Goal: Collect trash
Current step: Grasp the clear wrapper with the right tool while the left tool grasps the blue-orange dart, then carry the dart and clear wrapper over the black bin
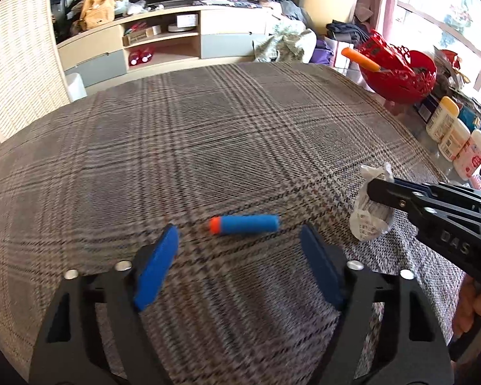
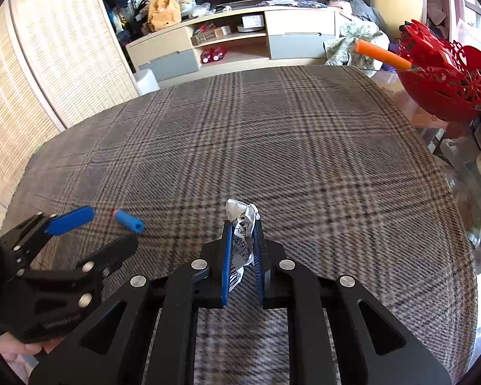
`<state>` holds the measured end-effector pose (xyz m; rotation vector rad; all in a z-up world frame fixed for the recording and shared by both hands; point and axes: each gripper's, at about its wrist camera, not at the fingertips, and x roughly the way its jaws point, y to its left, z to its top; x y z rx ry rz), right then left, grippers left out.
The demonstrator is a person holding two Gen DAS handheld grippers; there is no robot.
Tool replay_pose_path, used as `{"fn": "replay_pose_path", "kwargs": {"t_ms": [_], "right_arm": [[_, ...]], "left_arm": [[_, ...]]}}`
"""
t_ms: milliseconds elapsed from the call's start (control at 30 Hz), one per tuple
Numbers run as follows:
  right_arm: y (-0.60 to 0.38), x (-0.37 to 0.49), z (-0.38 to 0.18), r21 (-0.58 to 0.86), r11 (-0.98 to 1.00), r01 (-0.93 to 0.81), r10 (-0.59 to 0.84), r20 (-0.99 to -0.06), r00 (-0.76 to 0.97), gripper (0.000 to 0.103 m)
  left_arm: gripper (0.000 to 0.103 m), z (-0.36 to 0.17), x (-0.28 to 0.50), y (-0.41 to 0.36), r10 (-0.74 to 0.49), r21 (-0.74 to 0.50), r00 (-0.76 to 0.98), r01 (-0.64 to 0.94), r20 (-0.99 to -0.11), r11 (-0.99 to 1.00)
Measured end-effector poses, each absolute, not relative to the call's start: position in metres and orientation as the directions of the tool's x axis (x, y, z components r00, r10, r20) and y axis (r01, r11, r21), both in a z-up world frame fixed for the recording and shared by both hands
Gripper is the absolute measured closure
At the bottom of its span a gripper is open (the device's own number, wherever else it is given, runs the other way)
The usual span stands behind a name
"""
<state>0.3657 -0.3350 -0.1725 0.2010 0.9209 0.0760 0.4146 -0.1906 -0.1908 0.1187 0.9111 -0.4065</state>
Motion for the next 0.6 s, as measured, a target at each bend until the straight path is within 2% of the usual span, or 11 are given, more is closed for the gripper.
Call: {"fn": "replay_pose_path", "kwargs": {"t_ms": [200,600], "right_arm": [[-0.344,0.361,-0.171,0.208,0.978,0.014,0.157,-0.777,0.61,0.089],[-0.335,0.326,-0.153,0.22,0.976,-0.005,0.174,-0.758,0.629,0.089]], "left_arm": [[0.061,-0.196,0.421,-0.202,-0.279,-0.05,0.552,0.393,-0.786,0.918],[0.062,-0.173,0.382,-0.185,-0.285,-0.046,0.56,0.401,-0.778,0.915]]}}
